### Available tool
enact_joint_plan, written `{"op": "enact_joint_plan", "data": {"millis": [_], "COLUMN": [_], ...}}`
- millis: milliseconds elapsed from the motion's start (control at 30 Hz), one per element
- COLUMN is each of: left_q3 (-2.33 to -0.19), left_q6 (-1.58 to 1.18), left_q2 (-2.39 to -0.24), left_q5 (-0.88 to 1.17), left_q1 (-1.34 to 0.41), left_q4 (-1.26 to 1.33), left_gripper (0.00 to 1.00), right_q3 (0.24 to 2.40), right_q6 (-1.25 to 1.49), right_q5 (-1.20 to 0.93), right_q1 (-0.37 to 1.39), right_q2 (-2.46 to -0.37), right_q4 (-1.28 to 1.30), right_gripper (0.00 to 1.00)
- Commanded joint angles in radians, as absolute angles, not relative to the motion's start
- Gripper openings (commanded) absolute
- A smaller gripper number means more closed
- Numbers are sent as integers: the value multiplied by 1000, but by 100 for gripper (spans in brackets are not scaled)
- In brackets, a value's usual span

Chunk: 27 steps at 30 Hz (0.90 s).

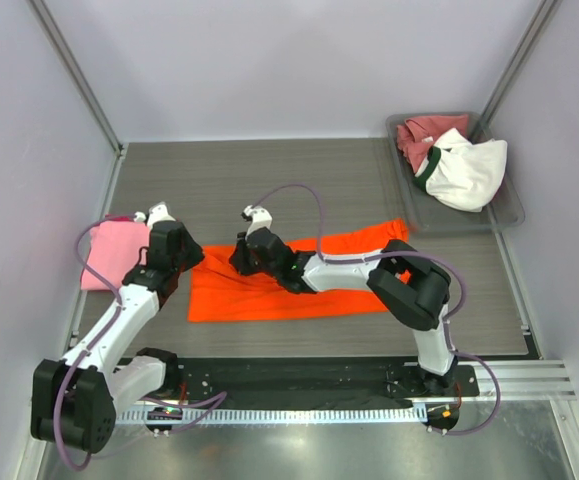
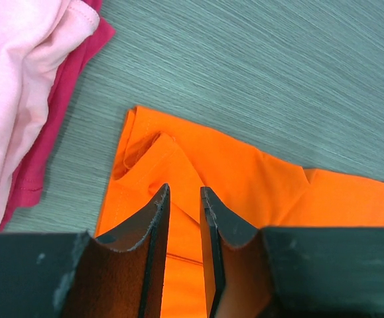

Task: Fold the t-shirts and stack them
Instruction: Fold the tshirt

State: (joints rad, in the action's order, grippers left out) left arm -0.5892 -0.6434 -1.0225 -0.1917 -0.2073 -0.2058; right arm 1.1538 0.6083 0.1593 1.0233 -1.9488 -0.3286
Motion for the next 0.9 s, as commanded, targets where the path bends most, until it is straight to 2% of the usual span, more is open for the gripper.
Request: {"op": "enact_joint_plan", "data": {"millis": [0,133,467,667,867], "left_q3": [-581,-583,-561,-569,-568], "left_q6": [-635,-644,-709,-706,-704], "left_q2": [-997,-989,-934,-945,-940], "left_q5": [-218,-258,-365,-360,-359], "left_q1": [-210,-209,-209,-209,-209], "left_q4": [-172,-186,-209,-215,-216], "left_gripper": [26,26,25,25,25], "right_q3": [1276,1376,1470,1388,1304], "right_q6": [612,595,603,611,571], "right_q5": [225,251,246,146,143], "right_q1": [1020,1020,1003,1011,1052], "right_q2": [-2020,-2089,-2201,-2180,-2141], "right_q4": [-258,-213,-195,-300,-371], "right_gripper": [14,14,13,13,13]}}
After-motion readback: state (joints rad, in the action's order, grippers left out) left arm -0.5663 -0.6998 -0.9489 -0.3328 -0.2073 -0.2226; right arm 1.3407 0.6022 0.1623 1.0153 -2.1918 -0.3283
